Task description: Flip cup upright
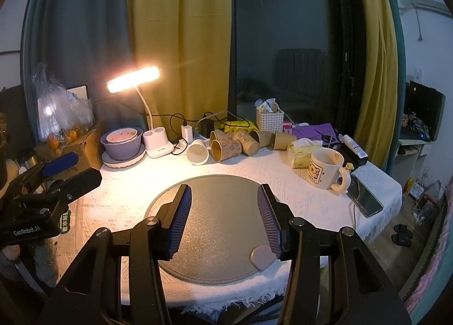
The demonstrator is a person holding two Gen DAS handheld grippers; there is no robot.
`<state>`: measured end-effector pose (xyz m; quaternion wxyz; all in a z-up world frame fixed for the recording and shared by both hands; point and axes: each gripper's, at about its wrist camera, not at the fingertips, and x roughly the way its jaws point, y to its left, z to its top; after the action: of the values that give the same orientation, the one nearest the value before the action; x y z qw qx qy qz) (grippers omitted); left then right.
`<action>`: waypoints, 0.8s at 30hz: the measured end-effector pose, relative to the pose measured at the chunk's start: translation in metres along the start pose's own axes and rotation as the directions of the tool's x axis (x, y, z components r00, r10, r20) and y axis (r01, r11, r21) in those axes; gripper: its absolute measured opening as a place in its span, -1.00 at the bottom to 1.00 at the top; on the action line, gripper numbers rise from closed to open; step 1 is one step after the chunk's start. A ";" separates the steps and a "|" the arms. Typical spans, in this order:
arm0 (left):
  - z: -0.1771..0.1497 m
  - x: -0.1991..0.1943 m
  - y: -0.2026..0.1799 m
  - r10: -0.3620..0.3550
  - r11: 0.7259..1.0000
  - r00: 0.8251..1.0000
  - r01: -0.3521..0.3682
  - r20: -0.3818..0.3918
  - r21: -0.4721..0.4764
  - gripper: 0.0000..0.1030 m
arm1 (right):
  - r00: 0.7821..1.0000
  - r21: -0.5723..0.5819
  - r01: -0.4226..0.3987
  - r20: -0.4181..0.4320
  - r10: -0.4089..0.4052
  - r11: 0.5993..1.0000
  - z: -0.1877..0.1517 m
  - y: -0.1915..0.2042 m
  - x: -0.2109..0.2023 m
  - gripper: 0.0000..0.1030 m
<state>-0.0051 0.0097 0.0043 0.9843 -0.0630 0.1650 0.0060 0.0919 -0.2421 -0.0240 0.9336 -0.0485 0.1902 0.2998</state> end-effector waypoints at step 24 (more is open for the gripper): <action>0.010 0.046 0.010 0.016 0.999 0.998 -0.014 -0.058 0.040 0.84 | 0.998 -0.007 -0.034 -0.057 0.034 0.999 0.003 -0.012 0.050 -0.01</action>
<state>0.0415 0.0209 -0.0028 0.9800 -0.0422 0.1944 0.0084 0.1370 -0.2240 -0.0408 0.9223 -0.0574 0.2163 0.3150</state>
